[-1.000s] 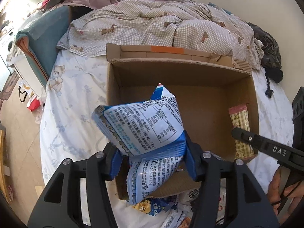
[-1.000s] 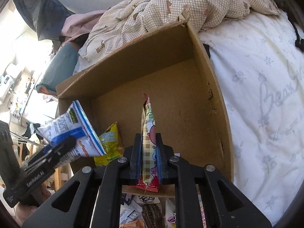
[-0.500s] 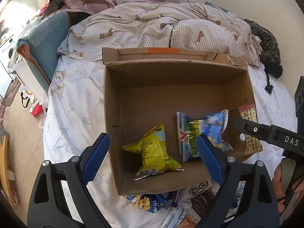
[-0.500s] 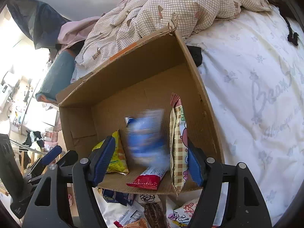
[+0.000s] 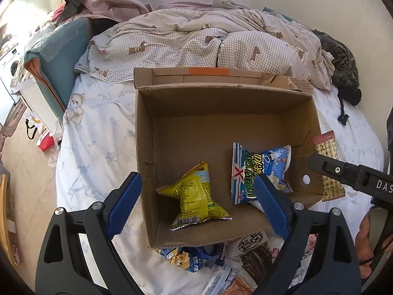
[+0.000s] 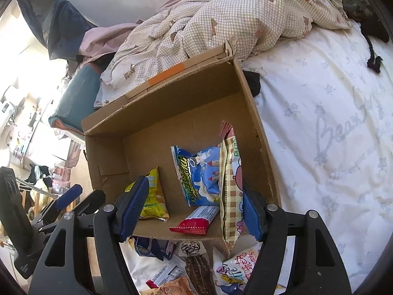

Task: Organize snacks
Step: 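Withdraw both tools from the box and move back over the pile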

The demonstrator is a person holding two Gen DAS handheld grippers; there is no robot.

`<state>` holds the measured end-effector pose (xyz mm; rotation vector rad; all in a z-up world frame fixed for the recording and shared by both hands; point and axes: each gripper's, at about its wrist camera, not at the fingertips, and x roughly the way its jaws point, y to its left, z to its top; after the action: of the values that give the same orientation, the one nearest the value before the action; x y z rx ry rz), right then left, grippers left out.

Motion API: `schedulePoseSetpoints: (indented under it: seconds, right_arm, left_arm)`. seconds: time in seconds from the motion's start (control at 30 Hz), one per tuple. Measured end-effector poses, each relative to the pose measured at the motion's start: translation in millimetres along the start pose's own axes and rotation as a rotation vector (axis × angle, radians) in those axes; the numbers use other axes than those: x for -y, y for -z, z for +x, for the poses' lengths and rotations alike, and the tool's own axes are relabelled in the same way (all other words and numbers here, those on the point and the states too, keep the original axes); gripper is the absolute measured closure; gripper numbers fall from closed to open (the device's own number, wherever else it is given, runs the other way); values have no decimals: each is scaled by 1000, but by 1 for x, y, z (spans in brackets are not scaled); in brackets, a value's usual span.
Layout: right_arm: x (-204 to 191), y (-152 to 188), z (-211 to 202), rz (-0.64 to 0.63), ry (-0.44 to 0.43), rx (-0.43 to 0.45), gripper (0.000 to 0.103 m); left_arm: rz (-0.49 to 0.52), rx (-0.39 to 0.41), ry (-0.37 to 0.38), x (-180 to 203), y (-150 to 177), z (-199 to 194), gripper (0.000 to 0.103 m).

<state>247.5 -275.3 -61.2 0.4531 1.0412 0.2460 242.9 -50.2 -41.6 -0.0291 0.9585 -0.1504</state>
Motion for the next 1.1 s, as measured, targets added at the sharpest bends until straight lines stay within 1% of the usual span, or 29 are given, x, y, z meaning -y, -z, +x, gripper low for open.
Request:
schedulePoseSetpoints:
  seconds: [0.13, 0.27, 0.33, 0.47, 0.6, 0.77, 0.9, 1.0, 1.1]
  right_arm:
    - [-3, 2, -11, -13, 13, 11, 30]
    - [-5, 3, -20, -14, 7, 21, 30]
    - [-6, 5, -26, -2, -18, 26, 30]
    - [-8, 15, -41, 7, -34, 39, 30]
    - [-10, 27, -53, -2, -35, 36, 30]
    - [-11, 44, -62, -36, -18, 20, 30]
    - [-6, 64, -67, -25, -17, -11, 30]
    - [1, 80, -70, -8, -20, -38, 30]
    - [6, 89, -72, 14, -37, -54, 30]
  left_arm:
    - [-16, 7, 5, -1, 1, -9, 13]
    - [-49, -1, 13, -7, 7, -22, 12]
    - [-53, 0, 12, -9, 11, -32, 13]
    - [-45, 26, -27, -15, 27, -52, 13]
    - [-85, 8, -26, -27, 44, -64, 13]
    - [-145, -27, -25, -38, 65, -73, 13]
    - [-163, -61, -22, -40, 81, -75, 12]
    - [-157, -82, -38, -40, 91, -73, 13]
    - [-185, -108, -36, -43, 98, -70, 13]
